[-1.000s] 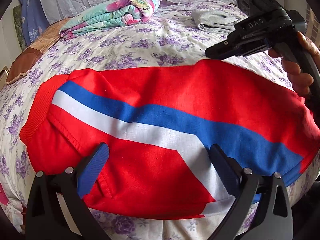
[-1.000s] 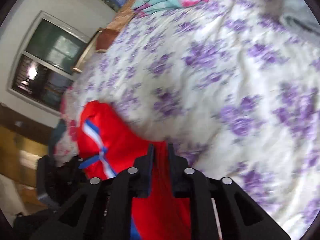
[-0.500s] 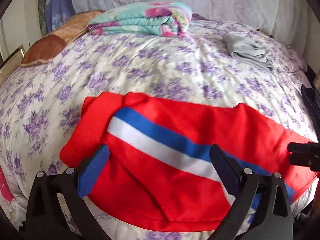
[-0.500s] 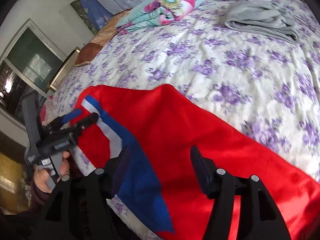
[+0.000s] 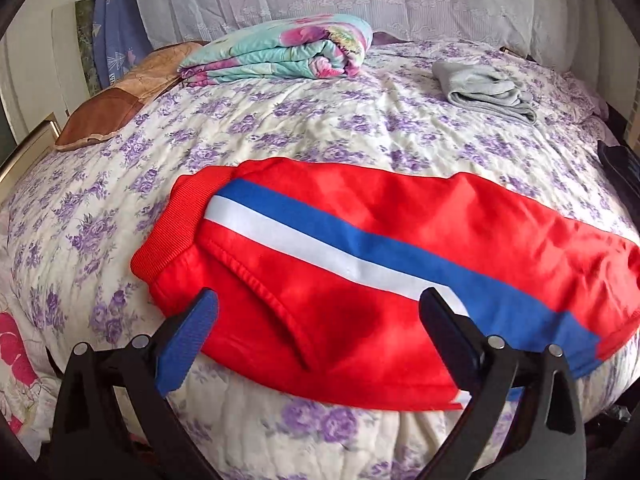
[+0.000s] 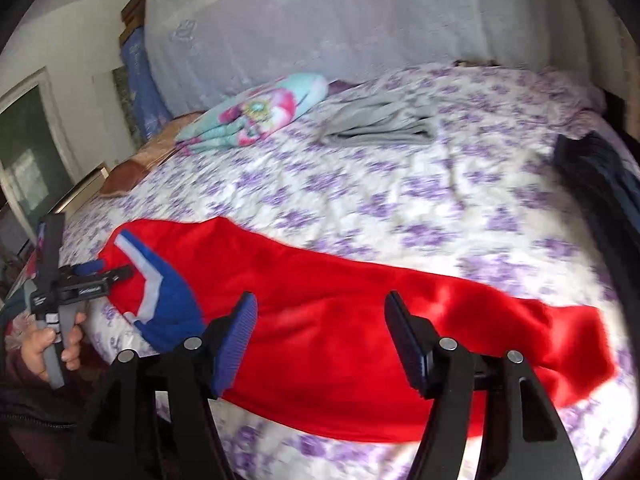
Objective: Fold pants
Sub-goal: 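Fold the pants lengthwise with the right gripper, laying the striped side over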
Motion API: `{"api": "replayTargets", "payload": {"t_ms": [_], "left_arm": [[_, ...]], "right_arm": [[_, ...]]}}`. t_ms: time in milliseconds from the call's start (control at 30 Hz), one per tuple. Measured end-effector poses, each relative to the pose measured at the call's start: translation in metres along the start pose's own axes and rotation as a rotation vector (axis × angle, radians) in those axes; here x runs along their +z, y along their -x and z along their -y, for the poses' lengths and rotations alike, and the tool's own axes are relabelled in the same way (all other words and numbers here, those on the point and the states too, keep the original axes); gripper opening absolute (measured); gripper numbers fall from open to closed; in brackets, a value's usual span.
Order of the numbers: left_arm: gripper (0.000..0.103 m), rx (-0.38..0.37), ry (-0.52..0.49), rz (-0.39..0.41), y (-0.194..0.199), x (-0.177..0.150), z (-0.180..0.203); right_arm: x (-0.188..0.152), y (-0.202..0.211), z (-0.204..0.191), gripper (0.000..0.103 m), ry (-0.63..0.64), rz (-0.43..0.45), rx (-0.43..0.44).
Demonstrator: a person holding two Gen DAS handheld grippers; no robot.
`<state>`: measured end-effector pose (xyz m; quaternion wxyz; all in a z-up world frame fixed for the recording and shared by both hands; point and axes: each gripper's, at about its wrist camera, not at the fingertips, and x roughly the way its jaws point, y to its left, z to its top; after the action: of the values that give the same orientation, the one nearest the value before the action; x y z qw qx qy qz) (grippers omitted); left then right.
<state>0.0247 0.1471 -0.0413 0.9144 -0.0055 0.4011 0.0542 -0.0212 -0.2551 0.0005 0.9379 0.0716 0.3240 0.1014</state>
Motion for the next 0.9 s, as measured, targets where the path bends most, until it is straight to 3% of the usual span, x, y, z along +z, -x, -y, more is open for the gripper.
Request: {"api": "replayTargets", "payload": {"t_ms": [67,133,200,233,433,600,700,800,867,900], "left_arm": [[0.098,0.009,-0.017,-0.011,-0.001,-0.007,0.006],[0.098,0.044,-0.025,-0.056,-0.018,-0.014,0.008],[0.099,0.026,-0.009,-0.063,-0.032,-0.021,0.004],[0.099,0.021,-0.001,-0.047,-0.032,-0.022,0.003],[0.098,0.042,0.038,-0.054,-0.021,-0.013,0.008],[0.098,-0.052,-0.044,0.016,0.01,-0.006,0.057],[0.098,-0.1,-0.113,0.024,0.014,-0.004,0.096],[0.098,-0.151,-0.171,0.008,0.009,-0.008,0.131],[0.098,-0.171,-0.202,-0.03,-0.005,-0.013,0.149],[0.098,-0.168,-0.206,-0.066,-0.016,-0.016,0.155]], "right_arm": [[-0.007,0.009,0.038,0.073,-0.068,0.013,-0.071],[-0.019,-0.001,0.077,0.073,-0.16,-0.041,-0.121],[-0.038,-0.025,0.114,0.073,-0.264,-0.121,-0.052],[-0.044,-0.024,0.12,0.073,-0.27,-0.064,-0.01],[-0.038,0.001,0.113,0.073,-0.259,0.035,0.025],[-0.009,0.02,0.093,0.073,-0.143,0.116,0.017],[0.008,0.006,0.091,0.073,-0.138,0.066,0.032],[0.005,-0.028,0.096,0.078,-0.152,-0.075,-0.057],[-0.005,-0.057,0.107,0.083,-0.194,-0.165,-0.039],[-0.007,-0.055,0.107,0.084,-0.183,-0.129,-0.033]]}}
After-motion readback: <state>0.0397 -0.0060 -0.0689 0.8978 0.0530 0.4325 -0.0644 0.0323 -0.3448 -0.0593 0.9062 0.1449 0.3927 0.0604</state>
